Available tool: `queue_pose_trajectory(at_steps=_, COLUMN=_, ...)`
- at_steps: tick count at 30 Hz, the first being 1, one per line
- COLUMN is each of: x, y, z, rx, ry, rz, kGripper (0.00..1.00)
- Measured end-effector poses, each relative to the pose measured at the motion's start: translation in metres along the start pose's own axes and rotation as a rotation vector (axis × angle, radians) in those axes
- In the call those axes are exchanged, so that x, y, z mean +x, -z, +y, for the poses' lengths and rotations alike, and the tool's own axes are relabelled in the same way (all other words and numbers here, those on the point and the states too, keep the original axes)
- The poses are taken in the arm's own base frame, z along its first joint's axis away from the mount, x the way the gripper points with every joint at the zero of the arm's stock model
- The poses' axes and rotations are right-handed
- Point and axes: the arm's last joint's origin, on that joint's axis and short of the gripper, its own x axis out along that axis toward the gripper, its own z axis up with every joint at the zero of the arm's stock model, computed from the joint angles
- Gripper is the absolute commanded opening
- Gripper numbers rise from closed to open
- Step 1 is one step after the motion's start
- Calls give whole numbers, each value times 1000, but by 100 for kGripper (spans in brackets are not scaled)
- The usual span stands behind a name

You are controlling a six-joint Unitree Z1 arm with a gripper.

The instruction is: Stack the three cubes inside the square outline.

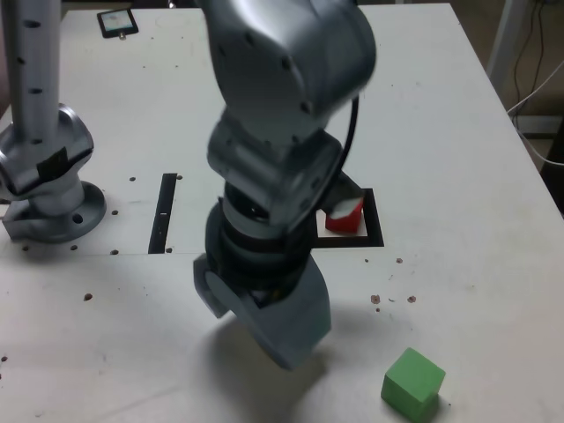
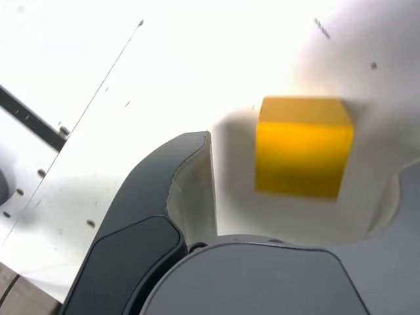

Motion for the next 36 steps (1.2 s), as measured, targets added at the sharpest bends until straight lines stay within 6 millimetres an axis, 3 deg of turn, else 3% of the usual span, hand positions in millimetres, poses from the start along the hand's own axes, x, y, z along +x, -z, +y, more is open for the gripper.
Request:
queue_pose_trajectory(at_steps=16, x=0, y=-2, z=1, rx=12, ry=-27, rz=-12, kGripper=59)
queue_pose_trajectory(at_steps=28, x=-2, y=-3, z=3, rx=7, ry=-37, rz=-22, kGripper=52)
queue_pose_trajectory(at_steps=36, x=-4, y=0, z=7, rx=-16, ry=-39, rz=-33, kGripper=38)
